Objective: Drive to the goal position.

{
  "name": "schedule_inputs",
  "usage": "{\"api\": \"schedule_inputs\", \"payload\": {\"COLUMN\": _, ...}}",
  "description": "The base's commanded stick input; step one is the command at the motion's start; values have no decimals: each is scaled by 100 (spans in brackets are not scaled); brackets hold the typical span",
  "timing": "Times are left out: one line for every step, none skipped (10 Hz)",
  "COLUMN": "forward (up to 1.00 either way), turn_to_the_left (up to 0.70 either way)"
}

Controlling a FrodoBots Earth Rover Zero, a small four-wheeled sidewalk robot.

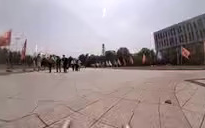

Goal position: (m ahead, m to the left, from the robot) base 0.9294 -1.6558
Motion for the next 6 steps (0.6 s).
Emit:
{"api": "schedule_inputs", "payload": {"forward": 100, "turn_to_the_left": -3}}
{"api": "schedule_inputs", "payload": {"forward": 100, "turn_to_the_left": -17}}
{"api": "schedule_inputs", "payload": {"forward": 100, "turn_to_the_left": -23}}
{"api": "schedule_inputs", "payload": {"forward": 100, "turn_to_the_left": 0}}
{"api": "schedule_inputs", "payload": {"forward": 100, "turn_to_the_left": -2}}
{"api": "schedule_inputs", "payload": {"forward": 100, "turn_to_the_left": -23}}
